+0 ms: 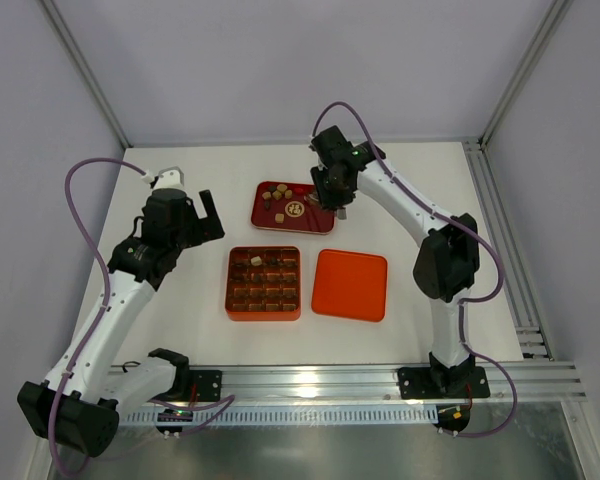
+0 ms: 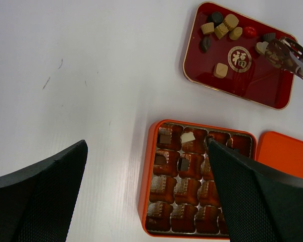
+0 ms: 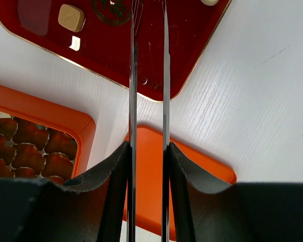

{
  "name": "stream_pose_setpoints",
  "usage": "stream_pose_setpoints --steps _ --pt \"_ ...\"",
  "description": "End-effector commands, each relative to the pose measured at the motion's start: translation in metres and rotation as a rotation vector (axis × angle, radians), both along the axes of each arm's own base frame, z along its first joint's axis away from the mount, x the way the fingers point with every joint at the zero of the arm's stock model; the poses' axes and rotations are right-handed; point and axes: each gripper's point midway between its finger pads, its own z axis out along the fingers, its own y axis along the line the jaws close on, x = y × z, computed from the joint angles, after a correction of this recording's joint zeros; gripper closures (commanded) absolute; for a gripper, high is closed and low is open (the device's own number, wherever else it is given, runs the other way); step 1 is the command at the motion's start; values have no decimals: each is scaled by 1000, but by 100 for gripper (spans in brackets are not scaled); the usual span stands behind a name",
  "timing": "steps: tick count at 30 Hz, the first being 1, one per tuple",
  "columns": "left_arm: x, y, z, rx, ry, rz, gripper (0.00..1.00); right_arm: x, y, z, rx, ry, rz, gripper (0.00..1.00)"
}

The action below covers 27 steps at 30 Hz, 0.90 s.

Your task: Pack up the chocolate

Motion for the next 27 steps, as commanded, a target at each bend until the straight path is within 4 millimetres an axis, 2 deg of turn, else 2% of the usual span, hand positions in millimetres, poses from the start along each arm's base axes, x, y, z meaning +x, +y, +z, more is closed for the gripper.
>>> stream_pose_setpoints --steps 1,10,16,22,27 --pt "6 -1 7 -18 -36 0 0 2 2 27 57 -64 -8 63" --pt "6 -1 7 -17 -36 0 0 8 7 30 55 -77 -5 63" --pt "6 -1 7 -20 -37 0 0 10 12 32 27 -96 8 59" --pt "6 -1 6 -19 -35 0 0 15 16 29 1 -99 17 59" --pt "6 0 7 -18 -39 4 0 19 19 17 -21 -82 22 60"
